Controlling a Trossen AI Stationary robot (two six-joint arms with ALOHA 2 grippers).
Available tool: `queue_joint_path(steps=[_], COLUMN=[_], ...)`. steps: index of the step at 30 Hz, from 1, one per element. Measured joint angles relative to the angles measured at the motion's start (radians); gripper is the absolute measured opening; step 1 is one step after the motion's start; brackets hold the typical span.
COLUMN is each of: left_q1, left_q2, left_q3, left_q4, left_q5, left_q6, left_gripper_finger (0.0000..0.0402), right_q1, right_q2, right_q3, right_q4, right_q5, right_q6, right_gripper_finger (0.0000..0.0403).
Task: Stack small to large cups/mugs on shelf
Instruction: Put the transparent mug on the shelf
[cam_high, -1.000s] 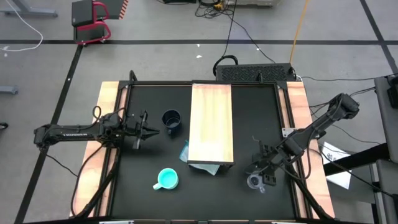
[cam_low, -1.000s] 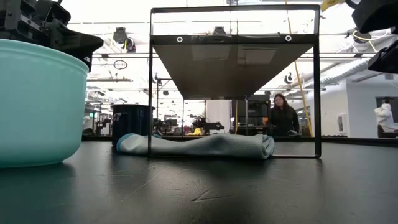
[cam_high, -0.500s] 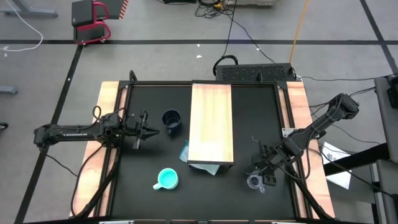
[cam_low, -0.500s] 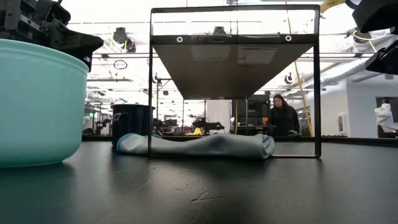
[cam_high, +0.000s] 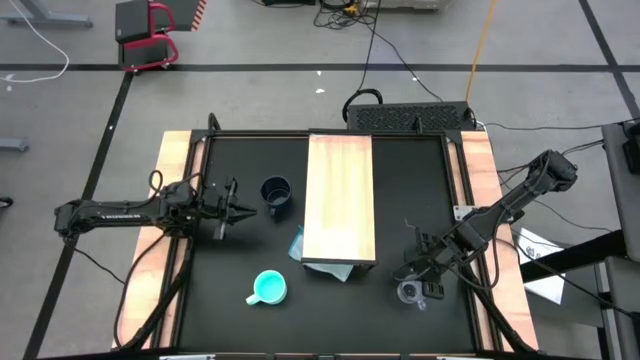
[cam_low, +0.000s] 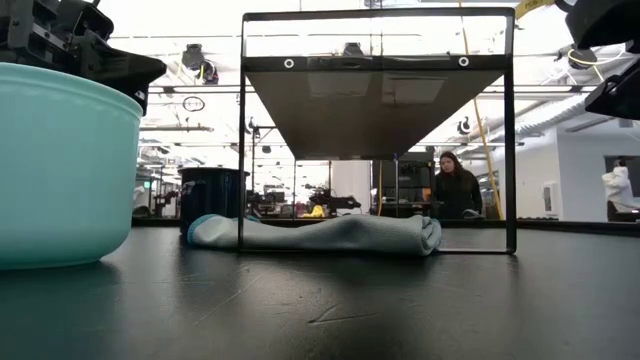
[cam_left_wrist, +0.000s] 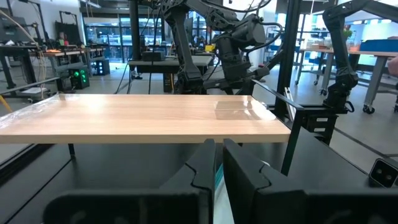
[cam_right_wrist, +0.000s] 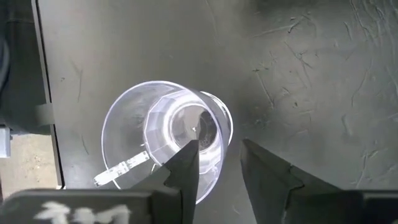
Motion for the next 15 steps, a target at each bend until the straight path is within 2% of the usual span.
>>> queue_joint_path(steps=[15], left_q1=[0.000], left_q2=[0.000], left_q3=[0.000], left_q4=[0.000], left_q5=[0.000], left_q6=[0.000], left_gripper_finger=[0.0033], right_q1=[-0.001], right_q2=[0.000], right_q3=[0.000], right_q4=[0.018], right_q5=[0.021], right_q6=[-0.031], right_gripper_finger=[0.0064])
